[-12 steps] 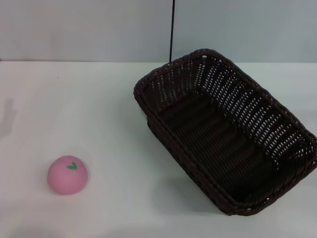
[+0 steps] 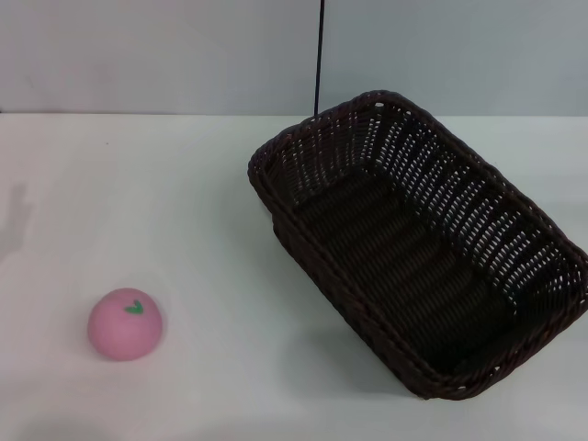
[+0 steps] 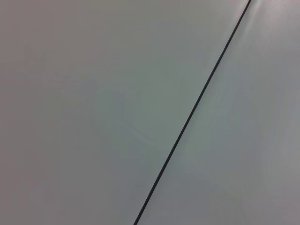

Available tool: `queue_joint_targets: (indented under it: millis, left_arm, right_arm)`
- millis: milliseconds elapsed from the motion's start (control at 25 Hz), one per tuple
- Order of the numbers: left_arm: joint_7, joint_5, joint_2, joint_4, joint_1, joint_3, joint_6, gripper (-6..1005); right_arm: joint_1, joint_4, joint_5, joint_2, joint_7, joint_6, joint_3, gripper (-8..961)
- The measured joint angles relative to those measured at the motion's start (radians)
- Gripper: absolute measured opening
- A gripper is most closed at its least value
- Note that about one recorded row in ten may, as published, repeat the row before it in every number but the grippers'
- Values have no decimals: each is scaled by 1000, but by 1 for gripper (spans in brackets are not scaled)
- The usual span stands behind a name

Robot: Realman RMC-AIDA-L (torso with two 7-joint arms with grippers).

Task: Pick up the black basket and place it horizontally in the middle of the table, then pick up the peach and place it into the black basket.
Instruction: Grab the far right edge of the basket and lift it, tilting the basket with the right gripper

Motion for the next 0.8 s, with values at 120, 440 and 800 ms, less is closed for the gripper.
queue_joint_targets:
  millis: [120, 440, 800]
  left_arm:
    - [0, 0, 0, -1, 0, 0, 0, 829]
    - [0, 0, 0, 5, -4, 17, 8, 829]
    - [0, 0, 0, 7, -1, 22, 11, 828]
  right_arm:
    - [0, -2, -6, -2, 1, -4, -7, 642]
    - [-12, -180, -164, -16, 292, -23, -89, 651]
    - [59, -595, -642, -119, 911, -252, -127, 661]
